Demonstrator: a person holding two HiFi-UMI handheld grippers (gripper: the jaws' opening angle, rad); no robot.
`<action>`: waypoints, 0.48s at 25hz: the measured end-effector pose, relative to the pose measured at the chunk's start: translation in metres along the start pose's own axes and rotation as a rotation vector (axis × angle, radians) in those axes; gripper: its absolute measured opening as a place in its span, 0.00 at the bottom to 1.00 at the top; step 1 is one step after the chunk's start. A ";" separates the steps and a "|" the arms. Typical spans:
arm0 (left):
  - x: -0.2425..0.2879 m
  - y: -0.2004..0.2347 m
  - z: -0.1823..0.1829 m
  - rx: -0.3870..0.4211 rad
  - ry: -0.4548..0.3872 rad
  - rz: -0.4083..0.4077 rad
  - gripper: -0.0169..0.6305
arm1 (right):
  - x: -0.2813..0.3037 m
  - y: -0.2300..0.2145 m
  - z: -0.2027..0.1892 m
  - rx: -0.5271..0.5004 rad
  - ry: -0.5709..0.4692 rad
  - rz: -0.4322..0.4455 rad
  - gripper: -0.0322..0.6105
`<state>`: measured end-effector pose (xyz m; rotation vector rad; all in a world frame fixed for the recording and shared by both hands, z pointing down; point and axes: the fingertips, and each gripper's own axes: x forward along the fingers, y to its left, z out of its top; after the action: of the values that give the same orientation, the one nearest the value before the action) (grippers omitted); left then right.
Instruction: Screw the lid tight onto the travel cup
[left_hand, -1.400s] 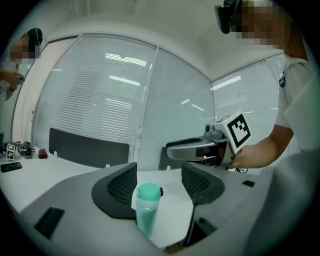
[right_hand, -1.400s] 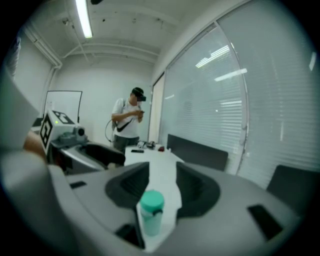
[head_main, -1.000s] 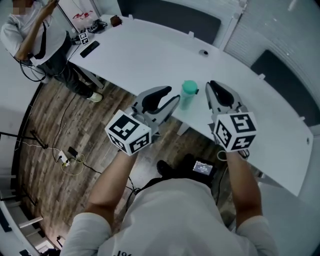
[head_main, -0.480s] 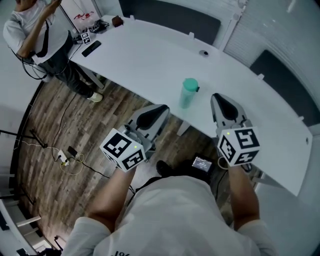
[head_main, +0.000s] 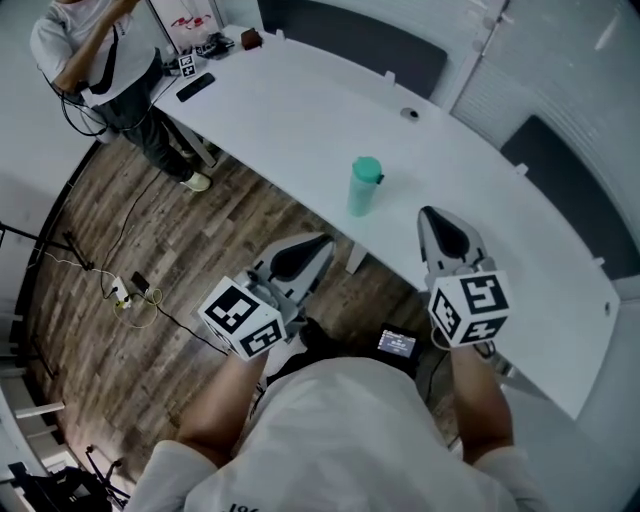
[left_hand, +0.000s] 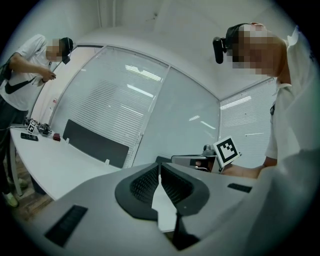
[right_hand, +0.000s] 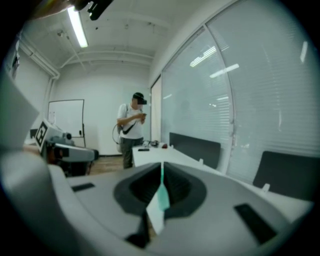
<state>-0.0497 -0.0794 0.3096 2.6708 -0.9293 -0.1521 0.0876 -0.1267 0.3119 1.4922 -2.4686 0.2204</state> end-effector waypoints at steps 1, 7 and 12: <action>0.002 -0.006 -0.003 -0.004 -0.002 0.005 0.09 | -0.004 -0.002 -0.001 -0.004 0.001 0.007 0.10; 0.005 -0.041 -0.017 -0.020 -0.006 0.032 0.09 | -0.031 -0.009 -0.012 -0.007 0.007 0.041 0.10; 0.004 -0.072 -0.030 -0.036 -0.012 0.061 0.09 | -0.058 -0.013 -0.022 -0.021 0.005 0.068 0.09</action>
<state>0.0021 -0.0208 0.3152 2.6083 -1.0006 -0.1694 0.1277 -0.0774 0.3161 1.3990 -2.5120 0.2107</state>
